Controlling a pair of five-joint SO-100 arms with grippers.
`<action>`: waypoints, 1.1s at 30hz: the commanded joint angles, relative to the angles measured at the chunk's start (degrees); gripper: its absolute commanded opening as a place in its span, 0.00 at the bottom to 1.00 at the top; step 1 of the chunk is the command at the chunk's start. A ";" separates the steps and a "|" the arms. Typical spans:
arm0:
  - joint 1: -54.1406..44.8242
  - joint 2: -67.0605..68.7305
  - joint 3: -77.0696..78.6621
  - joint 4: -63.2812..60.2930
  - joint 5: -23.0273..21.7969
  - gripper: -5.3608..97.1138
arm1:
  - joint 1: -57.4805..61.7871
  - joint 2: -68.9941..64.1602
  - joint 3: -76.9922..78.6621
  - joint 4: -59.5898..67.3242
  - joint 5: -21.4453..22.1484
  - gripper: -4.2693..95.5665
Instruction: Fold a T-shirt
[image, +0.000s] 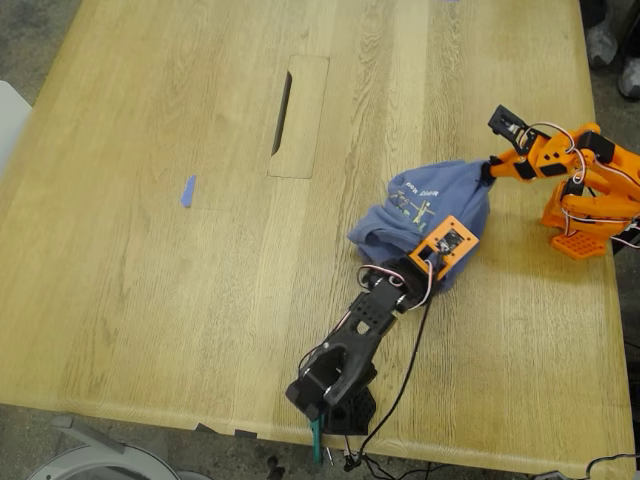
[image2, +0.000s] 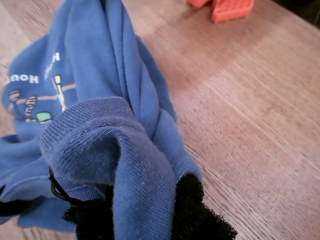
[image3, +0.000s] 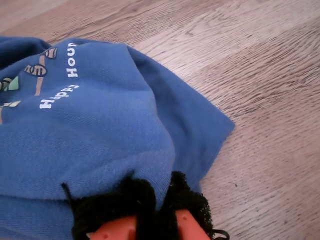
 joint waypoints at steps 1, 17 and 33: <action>0.79 -1.76 1.05 -8.26 -1.23 0.05 | -0.44 3.69 2.02 0.35 0.26 0.05; 10.46 -13.80 6.50 -25.58 -2.29 0.05 | -2.81 17.49 13.10 5.19 0.09 0.05; 9.49 -13.01 -1.14 -5.19 -14.24 0.86 | 0.53 16.87 5.27 14.59 -0.44 0.30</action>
